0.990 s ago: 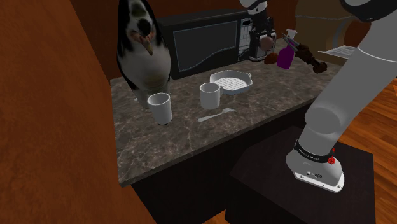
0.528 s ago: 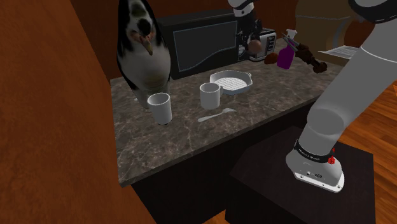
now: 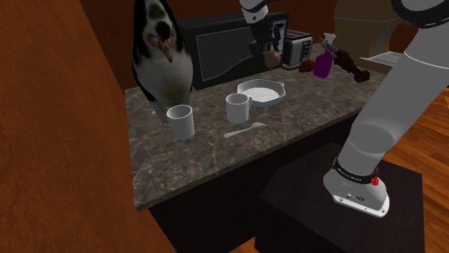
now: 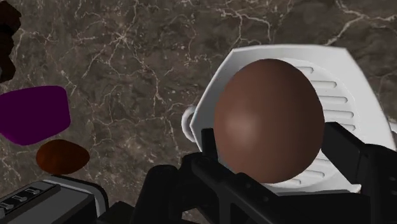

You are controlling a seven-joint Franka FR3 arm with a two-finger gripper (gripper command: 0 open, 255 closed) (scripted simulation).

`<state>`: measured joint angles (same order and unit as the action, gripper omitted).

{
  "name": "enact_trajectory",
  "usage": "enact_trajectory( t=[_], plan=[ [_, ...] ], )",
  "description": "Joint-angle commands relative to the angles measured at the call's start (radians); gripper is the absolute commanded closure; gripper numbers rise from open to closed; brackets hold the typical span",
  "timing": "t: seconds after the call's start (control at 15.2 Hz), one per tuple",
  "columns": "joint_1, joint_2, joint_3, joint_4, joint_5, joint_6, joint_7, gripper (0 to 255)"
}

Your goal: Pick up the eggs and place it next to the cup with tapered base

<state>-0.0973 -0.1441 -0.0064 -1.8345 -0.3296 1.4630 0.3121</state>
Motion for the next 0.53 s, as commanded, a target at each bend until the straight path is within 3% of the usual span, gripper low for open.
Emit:
enact_trajectory(
  t=[0.0,0.46],
  plan=[
    [0.022,0.020,0.029,0.027,0.015,-0.023,0.047,255],
    [0.098,0.121,0.119,0.154,0.057,-0.096,0.199,255]
  ],
)
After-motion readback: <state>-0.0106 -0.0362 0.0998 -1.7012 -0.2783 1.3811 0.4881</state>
